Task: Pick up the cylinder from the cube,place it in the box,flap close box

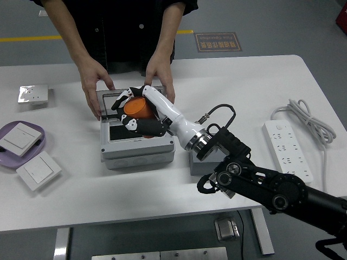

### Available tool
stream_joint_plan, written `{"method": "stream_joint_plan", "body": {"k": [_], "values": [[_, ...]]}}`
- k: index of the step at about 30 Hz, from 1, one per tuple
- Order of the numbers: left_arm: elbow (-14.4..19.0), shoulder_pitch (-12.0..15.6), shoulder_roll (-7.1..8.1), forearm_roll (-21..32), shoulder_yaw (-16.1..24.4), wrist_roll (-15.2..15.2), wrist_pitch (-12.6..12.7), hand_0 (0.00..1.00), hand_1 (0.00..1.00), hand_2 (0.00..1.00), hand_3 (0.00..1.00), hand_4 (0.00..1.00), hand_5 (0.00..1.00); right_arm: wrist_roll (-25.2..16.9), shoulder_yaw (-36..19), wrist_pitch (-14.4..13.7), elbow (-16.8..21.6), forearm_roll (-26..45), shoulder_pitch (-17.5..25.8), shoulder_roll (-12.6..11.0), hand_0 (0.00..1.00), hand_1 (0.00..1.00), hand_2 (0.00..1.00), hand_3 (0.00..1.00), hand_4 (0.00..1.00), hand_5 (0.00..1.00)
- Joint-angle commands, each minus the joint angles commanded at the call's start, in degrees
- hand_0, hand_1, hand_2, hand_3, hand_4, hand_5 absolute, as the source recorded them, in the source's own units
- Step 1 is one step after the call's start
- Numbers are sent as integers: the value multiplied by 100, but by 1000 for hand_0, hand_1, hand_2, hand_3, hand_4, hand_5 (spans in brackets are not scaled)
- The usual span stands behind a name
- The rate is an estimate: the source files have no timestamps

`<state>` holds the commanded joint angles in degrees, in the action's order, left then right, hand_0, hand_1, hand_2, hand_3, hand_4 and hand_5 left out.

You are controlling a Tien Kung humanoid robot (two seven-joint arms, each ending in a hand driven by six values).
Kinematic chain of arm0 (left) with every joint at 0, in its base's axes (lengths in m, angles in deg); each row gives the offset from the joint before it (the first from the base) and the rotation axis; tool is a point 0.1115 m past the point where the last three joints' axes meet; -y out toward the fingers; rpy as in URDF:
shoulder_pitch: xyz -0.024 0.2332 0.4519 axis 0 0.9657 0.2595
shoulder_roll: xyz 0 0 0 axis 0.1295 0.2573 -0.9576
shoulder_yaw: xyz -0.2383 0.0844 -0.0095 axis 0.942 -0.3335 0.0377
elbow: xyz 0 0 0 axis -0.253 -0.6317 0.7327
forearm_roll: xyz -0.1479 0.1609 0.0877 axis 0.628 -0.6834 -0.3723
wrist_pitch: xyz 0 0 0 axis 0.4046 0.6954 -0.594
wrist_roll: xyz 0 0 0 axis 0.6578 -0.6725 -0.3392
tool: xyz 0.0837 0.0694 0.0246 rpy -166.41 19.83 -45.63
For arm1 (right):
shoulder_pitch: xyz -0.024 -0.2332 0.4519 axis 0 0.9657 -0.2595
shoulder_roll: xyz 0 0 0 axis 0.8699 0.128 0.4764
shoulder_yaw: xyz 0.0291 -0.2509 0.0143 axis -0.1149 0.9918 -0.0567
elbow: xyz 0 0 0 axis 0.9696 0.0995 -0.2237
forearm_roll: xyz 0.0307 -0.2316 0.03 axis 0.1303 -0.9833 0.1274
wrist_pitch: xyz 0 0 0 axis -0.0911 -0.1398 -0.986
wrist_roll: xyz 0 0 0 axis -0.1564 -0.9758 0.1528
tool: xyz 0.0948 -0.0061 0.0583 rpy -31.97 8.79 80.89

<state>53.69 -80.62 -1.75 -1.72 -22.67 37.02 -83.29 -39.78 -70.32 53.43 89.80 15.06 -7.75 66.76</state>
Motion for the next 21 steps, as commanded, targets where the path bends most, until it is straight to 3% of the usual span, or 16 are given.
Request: {"method": "stream_joint_plan", "body": {"k": [6, 12, 18, 19, 21], "values": [[0, -29, 36, 13, -39, 2, 2, 614, 628, 627, 669, 745, 284, 895, 459, 538, -614, -1356, -576, 351, 3, 177, 368, 259, 2, 2], [0, -39, 45, 18, -51, 2, 2, 614, 628, 627, 670, 746, 284, 1601, 738, 709, -1091, -2655, -839, 581, 37, 208, 373, 271, 2, 2], [0, -53, 53, 15, -51, 2, 3, 614, 628, 627, 670, 746, 284, 1839, 871, 760, -1498, -3666, -941, 746, 37, 208, 373, 271, 2, 2], [0, -56, 53, 15, -54, 3, 2, 614, 629, 627, 670, 746, 283, 1849, 874, 773, -1554, -3793, -948, 764, 169, 279, 386, 290, 2, 2], [1, -59, 52, 15, -56, 3, 2, 614, 629, 627, 670, 746, 283, 1861, 875, 791, -1648, -3987, -952, 799, 169, 279, 386, 290, 2, 2]]}}
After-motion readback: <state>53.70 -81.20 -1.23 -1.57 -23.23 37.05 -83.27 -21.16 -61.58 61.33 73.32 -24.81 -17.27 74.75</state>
